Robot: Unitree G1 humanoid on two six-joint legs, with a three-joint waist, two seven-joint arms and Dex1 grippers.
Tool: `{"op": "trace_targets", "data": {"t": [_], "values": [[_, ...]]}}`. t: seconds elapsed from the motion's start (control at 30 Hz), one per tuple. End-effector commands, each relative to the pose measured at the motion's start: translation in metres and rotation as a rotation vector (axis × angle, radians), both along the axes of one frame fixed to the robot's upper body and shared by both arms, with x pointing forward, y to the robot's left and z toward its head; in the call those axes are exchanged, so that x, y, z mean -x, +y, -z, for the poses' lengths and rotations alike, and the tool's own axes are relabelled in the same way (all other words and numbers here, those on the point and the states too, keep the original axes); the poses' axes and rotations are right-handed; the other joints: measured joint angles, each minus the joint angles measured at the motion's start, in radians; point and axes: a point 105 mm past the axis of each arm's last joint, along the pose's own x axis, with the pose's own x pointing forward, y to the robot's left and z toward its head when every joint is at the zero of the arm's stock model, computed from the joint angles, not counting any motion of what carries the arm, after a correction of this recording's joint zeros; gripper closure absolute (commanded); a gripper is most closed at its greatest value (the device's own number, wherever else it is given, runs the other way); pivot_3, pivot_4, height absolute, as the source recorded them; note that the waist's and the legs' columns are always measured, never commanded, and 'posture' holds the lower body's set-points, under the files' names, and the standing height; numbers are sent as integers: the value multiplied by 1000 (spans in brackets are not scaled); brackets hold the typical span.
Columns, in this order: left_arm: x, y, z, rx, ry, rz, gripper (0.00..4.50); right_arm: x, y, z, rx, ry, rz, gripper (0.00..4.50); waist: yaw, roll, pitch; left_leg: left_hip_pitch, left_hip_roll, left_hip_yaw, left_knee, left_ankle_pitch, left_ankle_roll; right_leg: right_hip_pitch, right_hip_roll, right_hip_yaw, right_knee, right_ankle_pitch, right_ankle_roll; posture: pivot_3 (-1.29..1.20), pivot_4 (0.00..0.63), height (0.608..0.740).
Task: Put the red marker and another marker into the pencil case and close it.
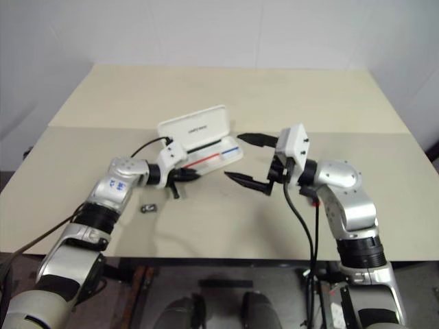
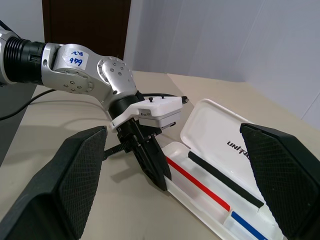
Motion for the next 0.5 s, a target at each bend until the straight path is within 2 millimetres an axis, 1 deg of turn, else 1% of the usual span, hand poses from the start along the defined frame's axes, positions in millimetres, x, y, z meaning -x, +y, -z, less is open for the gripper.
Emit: {"op": "trace_targets", "data": {"t": [0.03, 0.17, 0.3, 0.4, 0.5], "values": [[11, -10, -14, 33, -54, 120, 4472, 3, -2, -14, -4, -65, 0, 0, 0, 0, 0, 0, 0, 0, 0, 0, 0, 0, 0, 0, 0, 0, 0, 0, 150, 740], [35, -15, -24, 70, -90, 290, 4472, 3, -9, -12, 20, -54, 14, 0, 0, 0, 0, -1, 0, 0, -2, 0, 0, 0, 0, 0, -3, 0, 0, 0, 150, 740], [53, -9, -24, 36, -123, 390, 4472, 6, -21, -8, 50, -36, 30, 0, 0, 0, 0, -2, 0, 0, -3, -1, 0, -1, 0, 0, -5, 0, 0, 0, 150, 740], [62, -6, -22, 24, -131, 431, 4472, 10, -33, -4, 88, -14, 40, 0, 1, 0, 0, -2, 0, 0, -3, -1, 0, 0, 0, 0, -6, 0, 0, 0, 150, 740], [66, -4, -19, 1, -132, 453, 4472, 14, -43, -1, 120, 9, 48, 0, 1, 0, 0, -2, 0, 0, -2, -1, 0, 0, -1, 1, -5, 0, 0, 0, 150, 740]]}}
